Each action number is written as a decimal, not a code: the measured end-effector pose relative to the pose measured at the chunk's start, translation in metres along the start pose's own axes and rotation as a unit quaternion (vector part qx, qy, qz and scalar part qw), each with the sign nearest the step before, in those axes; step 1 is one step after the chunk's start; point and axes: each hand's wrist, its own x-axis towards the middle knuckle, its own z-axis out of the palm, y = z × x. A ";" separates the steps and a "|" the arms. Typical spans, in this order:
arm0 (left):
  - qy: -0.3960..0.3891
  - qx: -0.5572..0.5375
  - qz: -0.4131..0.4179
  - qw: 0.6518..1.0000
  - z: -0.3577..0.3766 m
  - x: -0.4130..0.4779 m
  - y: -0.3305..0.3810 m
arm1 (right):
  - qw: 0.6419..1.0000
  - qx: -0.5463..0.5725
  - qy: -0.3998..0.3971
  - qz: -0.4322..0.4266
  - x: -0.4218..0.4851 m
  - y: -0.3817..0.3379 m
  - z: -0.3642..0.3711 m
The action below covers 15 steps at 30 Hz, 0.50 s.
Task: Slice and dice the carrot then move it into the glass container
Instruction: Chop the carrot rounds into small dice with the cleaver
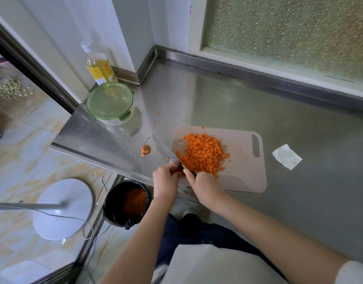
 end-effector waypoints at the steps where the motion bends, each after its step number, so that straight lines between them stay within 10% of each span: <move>1: -0.001 0.000 0.001 1.000 0.000 0.000 0.000 | 1.000 0.013 -0.004 0.004 0.002 0.000 -0.002; 15: -0.012 0.019 0.028 0.999 0.006 0.005 -0.003 | 0.998 0.062 0.013 0.000 0.018 0.013 -0.025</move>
